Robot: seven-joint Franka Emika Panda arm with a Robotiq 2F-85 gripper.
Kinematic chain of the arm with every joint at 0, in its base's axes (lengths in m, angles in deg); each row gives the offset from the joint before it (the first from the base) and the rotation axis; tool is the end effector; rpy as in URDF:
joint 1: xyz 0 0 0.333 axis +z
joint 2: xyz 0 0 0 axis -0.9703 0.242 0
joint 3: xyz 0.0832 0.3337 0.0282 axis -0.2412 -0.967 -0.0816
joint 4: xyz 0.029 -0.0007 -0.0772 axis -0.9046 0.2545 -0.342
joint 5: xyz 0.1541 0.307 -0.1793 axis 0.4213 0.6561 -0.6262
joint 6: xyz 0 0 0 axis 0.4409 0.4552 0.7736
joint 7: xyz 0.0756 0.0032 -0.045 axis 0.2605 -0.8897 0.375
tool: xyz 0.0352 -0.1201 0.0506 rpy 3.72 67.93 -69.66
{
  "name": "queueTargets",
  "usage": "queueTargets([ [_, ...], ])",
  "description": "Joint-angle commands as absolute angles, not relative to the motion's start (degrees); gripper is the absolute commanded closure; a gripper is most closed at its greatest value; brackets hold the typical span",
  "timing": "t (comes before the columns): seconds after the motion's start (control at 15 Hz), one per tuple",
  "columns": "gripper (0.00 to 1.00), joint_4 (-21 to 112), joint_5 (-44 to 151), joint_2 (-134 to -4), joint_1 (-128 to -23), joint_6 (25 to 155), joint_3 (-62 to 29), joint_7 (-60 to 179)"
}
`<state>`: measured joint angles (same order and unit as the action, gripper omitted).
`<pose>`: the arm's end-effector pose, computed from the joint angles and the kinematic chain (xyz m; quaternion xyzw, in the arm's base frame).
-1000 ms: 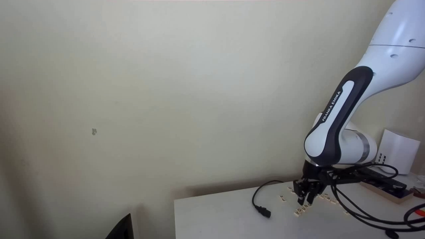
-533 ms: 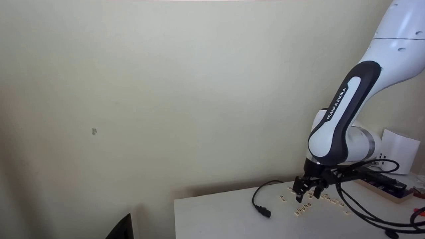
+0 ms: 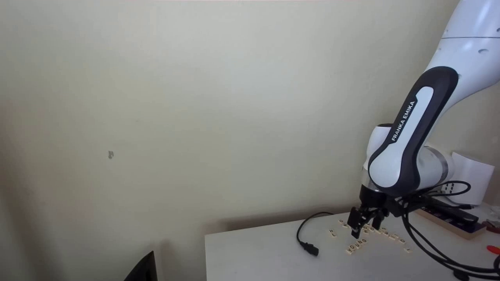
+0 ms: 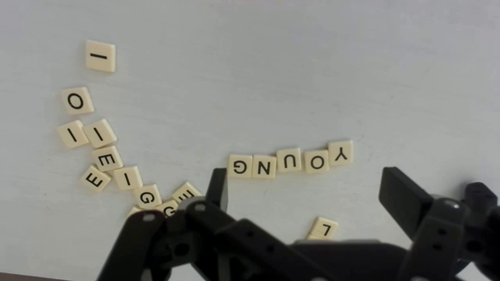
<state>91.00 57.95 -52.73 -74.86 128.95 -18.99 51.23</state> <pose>0.4961 -0.0019 0.0906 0.9992 0.0255 0.0302 0.0047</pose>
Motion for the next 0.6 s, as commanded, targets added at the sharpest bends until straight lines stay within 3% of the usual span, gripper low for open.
queueTargets([
  [0.0, 0.0, 95.19, 55.58, -57.39, -72.43, 128.74, -16.73, 52.33],
  [0.53, 0.0, 94.08, 56.44, -56.62, -73.58, 128.77, -17.77, 52.2],
])
